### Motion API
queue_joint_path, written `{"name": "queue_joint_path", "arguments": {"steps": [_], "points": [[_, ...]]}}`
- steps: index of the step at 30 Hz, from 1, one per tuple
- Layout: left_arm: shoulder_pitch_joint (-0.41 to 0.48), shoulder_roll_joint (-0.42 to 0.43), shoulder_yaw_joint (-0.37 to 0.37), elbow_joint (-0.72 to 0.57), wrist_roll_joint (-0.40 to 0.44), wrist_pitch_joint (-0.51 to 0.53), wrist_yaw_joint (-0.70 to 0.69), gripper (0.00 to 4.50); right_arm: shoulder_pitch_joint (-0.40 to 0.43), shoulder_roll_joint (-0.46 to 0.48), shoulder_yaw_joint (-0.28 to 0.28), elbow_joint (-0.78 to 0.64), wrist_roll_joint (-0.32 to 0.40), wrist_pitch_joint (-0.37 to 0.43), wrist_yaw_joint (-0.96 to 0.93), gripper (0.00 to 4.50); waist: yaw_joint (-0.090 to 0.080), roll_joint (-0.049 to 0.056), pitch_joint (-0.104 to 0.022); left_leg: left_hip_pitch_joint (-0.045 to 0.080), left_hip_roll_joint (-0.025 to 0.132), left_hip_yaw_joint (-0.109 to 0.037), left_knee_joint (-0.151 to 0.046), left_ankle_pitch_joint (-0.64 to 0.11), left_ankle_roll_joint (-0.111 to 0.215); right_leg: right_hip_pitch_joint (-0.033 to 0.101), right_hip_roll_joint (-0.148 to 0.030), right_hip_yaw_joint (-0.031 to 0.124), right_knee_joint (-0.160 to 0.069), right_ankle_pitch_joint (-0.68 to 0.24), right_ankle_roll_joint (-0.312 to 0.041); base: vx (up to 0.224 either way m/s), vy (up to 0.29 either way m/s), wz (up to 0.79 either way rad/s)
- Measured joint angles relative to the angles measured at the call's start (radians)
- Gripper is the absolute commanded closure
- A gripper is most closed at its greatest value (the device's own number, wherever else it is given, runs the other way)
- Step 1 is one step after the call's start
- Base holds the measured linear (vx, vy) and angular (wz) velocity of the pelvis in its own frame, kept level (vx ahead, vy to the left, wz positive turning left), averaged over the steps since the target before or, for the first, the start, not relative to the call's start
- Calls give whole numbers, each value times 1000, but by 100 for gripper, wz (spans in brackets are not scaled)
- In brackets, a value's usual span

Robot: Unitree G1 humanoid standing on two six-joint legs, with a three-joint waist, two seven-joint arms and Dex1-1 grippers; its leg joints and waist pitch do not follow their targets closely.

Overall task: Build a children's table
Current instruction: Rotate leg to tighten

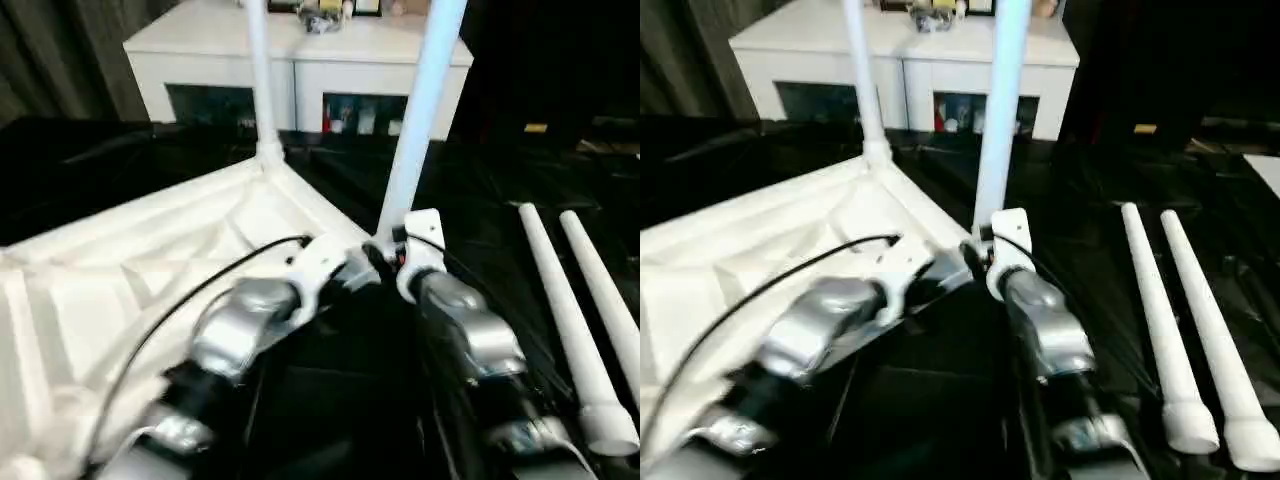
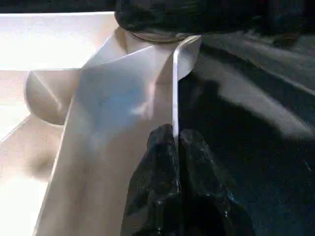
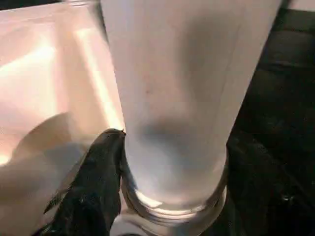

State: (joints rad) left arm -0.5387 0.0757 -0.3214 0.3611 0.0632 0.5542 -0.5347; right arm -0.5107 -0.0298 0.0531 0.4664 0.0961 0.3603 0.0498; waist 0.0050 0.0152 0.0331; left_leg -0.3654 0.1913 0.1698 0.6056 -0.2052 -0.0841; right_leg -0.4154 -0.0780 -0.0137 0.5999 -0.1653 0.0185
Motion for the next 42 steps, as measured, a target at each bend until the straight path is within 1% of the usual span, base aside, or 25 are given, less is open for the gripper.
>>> {"name": "queue_joint_path", "arguments": {"steps": [2,5,6,7,8,9,11,12,13,14,16,17,19,20,21,22,24,26,29,32,34,38,39,42], "points": [[-17,-25,0,27,9,-4,30,450,-19,11,-11,36,-10,-24,-36,183,2,0,0,-1,0,0,0,0,0,-1,0,0,-1,1,-1,0,0,0],[-21,-31,-1,37,19,-18,38,450,-26,22,-27,66,-13,-64,-39,183,2,0,0,-3,0,0,0,0,0,1,0,0,-1,3,-4,0,0,0],[-21,-31,-1,37,21,-20,38,450,-25,26,-46,66,-7,-71,-20,148,3,0,0,-3,0,1,0,0,0,0,0,0,-1,4,-4,0,0,0],[-21,-30,-3,35,22,-20,38,450,-24,26,-52,66,-5,-75,-11,127,4,0,0,-3,0,1,-1,0,0,0,0,0,-1,4,-4,0,0,0],[-21,-24,-9,31,22,-23,36,450,-17,24,-55,62,-5,-82,0,114,4,0,0,-3,0,1,-1,0,0,0,0,-1,-2,4,-4,0,0,0],[-19,-7,-12,25,23,-29,32,450,-1,21,-55,37,6,-88,22,111,4,0,0,-3,0,1,-1,0,0,-1,0,-1,-2,4,-4,0,0,0],[-17,15,-12,16,23,-41,19,450,18,14,-48,7,22,-88,49,92,0,3,2,-4,0,0,-2,0,0,-4,0,-1,-1,4,-4,0,0,0],[-15,27,-12,13,22,-49,11,450,23,5,-46,1,29,-86,63,79,-1,4,3,-7,0,0,-2,0,0,-4,1,-1,-1,4,-4,0,0,0],[-9,37,-14,3,23,-55,-4,450,32,-9,-42,-19,33,-82,82,79,0,5,3,-7,1,0,-3,0,0,-4,1,-2,-2,4,-4,0,0,0],[-2,48,-18,-10,22,-60,-23,450,35,-30,-39,-37,41,-77,109,68,2,6,4,-6,1,1,-3,0,0,-5,1,-2,-2,4,-4,0,0,0],[19,98,-36,-51,18,-90,-92,450,52,-133,-8,-127,59,-36,233,50,9,9,6,-6,1,1,-3,1,1,-6,1,-2,-4,4,-4,0,0,0],[29,127,-45,-66,13,-110,-129,450,64,-187,2,-168,65,-14,300,50,12,9,6,-6,1,1,-3,1,2,-6,1,-2,-4,3,-3,0,0,0],[39,166,-58,-82,5,-149,-198,450,92,-242,19,-229,76,15,408,50,22,10,7,-7,2,2,-3,5,8,-6,2,-2,-4,3,-3,0,0,0],[55,208,-73,-107,-12,-179,-253,450,125,-294,46,-284,99,22,489,50,29,12,8,-8,2,1,-4,5,8,-6,2,-3,-6,3,-3,0,0,0],[84,262,-82,-146,-40,-205,-332,450,166,-365,64,-337,113,20,584,50,36,12,8,-8,2,1,-4,5,9,-6,1,-2,-7,1,-2,0,0,0],[99,294,-86,-170,-56,-214,-376,450,189,-408,74,-362,131,17,647,50,39,13,8,-7,2,2,-4,5,9,-4,1,-2,-7,0,-2,0,0,0],[103,338,-98,-194,-69,-213,-452,450,215,-459,98,-415,148,10,749,50,45,14,8,-6,1,3,-4,4,9,-3,0,-2,-6,0,-2,0,0,0],[103,355,-105,-203,-71,-213,-497,450,243,-501,116,-453,169,10,821,50,48,14,9,-4,2,3,-4,3,7,-1,-1,-1,-6,0,-2,0,0,0],[103,369,-109,-206,-79,-213,-537,450,251,-531,140,-456,171,10,876,50,40,15,9,-2,1,3,-4,3,6,-1,-1,0,-5,2,-4,0,0,0],[103,379,-109,-206,-85,-217,-544,450,253,-532,155,-456,162,9,888,50,33,15,9,-2,1,3,-4,3,6,-2,-1,0,-3,2,-4,0,0,0],[103,382,-109,-205,-88,-221,-546,450,253,-535,161,-456,148,6,899,50,32,15,9,-2,1,2,-4,3,6,-1,-1,-1,-3,3,-4,0,0,0],[103,382,-109,-204,-88,-225,-552,450,253,-537,166,-455,141,-1,909,50,32,14,9,-3,1,2,-4,4,6,-1,-1,-1,-3,3,-4,0,0,0],[103,382,-109,-204,-88,-225,-553,450,252,-534,166,-452,143,-1,908,75,32,14,9,-3,1,2,-4,4,6,-1,-1,-1,-4,3,-4,0,0,0],[103,382,-109,-204,-89,-225,-553,450,244,-531,165,-439,145,-1,907,86,32,14,9,-3,1,2,-3,4,7,-2,-1,-1,-4,3,-4,0,0,0]]}}
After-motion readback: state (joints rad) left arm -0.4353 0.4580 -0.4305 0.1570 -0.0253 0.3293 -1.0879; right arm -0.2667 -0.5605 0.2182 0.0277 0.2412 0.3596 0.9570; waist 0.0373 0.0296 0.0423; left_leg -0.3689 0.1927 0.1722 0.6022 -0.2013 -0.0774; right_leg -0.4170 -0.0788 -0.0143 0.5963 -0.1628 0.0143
